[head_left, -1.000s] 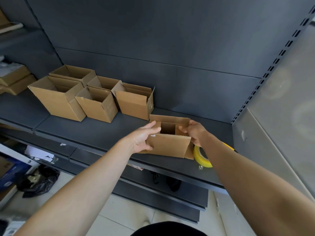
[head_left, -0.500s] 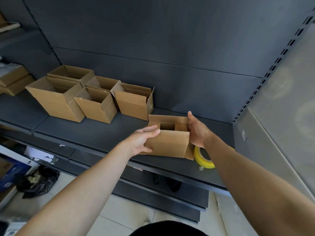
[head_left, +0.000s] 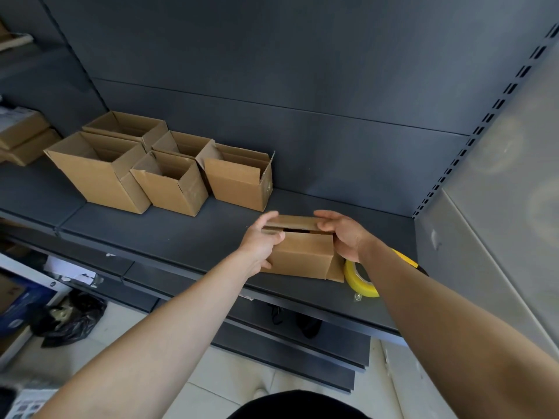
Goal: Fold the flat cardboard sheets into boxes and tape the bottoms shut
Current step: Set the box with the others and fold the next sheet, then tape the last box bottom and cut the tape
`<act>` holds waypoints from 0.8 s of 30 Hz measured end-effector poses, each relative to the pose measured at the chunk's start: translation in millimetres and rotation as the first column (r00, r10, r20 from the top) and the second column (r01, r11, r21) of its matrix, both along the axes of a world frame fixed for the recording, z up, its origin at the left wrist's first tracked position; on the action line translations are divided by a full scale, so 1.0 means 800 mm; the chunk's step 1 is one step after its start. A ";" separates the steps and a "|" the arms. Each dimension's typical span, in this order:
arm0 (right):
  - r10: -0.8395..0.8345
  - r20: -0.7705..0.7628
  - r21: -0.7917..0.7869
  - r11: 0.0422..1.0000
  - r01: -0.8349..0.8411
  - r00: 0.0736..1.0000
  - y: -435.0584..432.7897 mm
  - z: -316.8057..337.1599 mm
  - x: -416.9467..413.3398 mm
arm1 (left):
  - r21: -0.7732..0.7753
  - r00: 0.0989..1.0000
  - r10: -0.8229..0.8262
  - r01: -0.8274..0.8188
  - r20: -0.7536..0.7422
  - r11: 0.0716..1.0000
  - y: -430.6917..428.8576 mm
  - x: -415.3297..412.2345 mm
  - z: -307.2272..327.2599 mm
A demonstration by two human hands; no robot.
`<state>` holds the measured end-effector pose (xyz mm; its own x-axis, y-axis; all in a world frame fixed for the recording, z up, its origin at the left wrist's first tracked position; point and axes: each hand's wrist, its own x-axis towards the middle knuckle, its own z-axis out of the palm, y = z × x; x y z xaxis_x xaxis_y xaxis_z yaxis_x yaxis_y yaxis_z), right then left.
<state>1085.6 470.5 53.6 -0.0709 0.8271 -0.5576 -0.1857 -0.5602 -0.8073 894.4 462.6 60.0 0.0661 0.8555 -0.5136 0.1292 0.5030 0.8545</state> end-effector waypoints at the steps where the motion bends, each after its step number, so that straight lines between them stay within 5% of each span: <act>1: 0.011 0.040 0.003 1.000 -0.012 0.999 0.001 -0.001 -0.001 | -0.001 1.000 -0.015 0.015 -0.013 1.000 0.000 0.001 0.001; 10: 0.006 0.188 0.007 1.000 -0.007 0.982 0.004 -0.004 -0.005 | -0.085 0.997 0.072 -0.075 -0.035 0.994 0.006 0.008 0.009; 15: -0.102 0.150 0.081 0.993 0.090 0.983 -0.006 -0.007 0.021 | 0.063 0.977 0.158 -0.150 -0.142 0.987 0.017 0.020 0.000; 17: -0.149 0.311 0.122 0.986 0.116 0.939 -0.015 -0.002 0.048 | 0.083 0.974 0.147 -0.134 -0.173 0.987 0.022 0.021 -0.004; 18: -0.076 0.488 0.121 0.993 0.019 0.870 -0.020 0.003 0.061 | 0.091 0.973 0.138 -0.123 -0.184 0.988 0.024 0.021 -0.006; 20: 0.269 0.776 -0.089 0.942 -0.324 0.571 -0.031 0.008 0.083 | 0.106 0.971 0.124 -0.104 -0.206 0.989 0.027 0.020 -0.010; 22: 0.570 0.774 -0.391 0.773 -0.499 0.276 -0.040 0.009 0.094 | 0.121 0.966 0.106 -0.079 -0.234 0.989 0.030 0.021 -0.011; 24: 0.719 0.676 -0.551 0.639 -0.537 0.161 -0.044 0.005 0.095 | 0.125 0.962 0.087 -0.056 -0.257 0.991 0.033 0.022 -0.010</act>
<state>1161.4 434.9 57.4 0.0056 0.6304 -0.7762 0.9394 -0.2694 -0.2120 911.8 488.8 52.2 -0.1209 0.9076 -0.4020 0.3232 0.4188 0.8486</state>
